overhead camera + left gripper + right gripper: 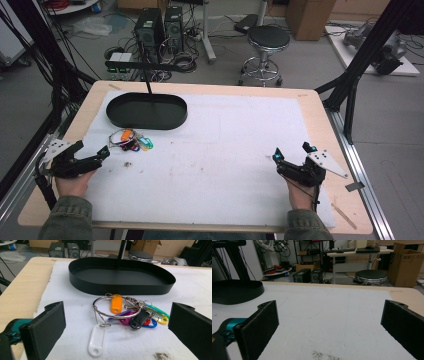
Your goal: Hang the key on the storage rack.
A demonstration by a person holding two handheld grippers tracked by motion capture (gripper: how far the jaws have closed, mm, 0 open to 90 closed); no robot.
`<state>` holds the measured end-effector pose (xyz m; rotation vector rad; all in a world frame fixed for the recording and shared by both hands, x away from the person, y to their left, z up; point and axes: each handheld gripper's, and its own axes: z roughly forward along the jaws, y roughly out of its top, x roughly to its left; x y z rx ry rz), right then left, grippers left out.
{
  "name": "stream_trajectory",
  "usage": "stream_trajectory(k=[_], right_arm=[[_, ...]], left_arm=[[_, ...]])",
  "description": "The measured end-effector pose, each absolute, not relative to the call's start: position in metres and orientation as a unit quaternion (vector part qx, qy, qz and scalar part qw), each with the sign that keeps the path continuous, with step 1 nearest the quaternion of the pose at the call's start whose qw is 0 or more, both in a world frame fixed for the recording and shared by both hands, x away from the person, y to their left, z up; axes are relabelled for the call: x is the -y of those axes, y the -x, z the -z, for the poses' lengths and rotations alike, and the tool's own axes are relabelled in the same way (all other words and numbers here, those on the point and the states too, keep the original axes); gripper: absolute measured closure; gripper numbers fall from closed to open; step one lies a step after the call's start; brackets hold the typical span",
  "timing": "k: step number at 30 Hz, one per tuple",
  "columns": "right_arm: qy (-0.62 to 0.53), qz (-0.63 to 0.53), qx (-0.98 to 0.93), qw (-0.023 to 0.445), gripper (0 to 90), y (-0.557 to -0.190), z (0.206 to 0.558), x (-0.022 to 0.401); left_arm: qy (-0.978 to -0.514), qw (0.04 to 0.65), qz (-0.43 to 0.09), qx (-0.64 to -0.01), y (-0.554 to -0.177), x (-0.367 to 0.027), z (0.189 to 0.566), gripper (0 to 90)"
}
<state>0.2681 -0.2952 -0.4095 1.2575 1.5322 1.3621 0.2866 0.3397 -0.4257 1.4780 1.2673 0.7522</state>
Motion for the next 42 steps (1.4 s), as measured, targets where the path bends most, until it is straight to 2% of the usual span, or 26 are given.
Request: stream_trajectory(k=[23,33,42], right_arm=[[-0.486,-0.524,-0.601,0.357,0.4,-0.269,0.410,0.294],[-0.488,-0.527,-0.598,0.356,0.4,-0.269,0.410,0.295],[-0.487,-0.533,-0.593,0.357,0.4,-0.269,0.410,0.296]], left_arm=[[-0.627,0.491,-0.299,-0.525,-0.291,-0.337,0.429,1.7],[-0.616,0.498,-0.301,-0.532,-0.290,-0.339,0.422,1.7],[-0.642,0.490,-0.295,-0.511,-0.300,-0.328,0.412,1.7]])
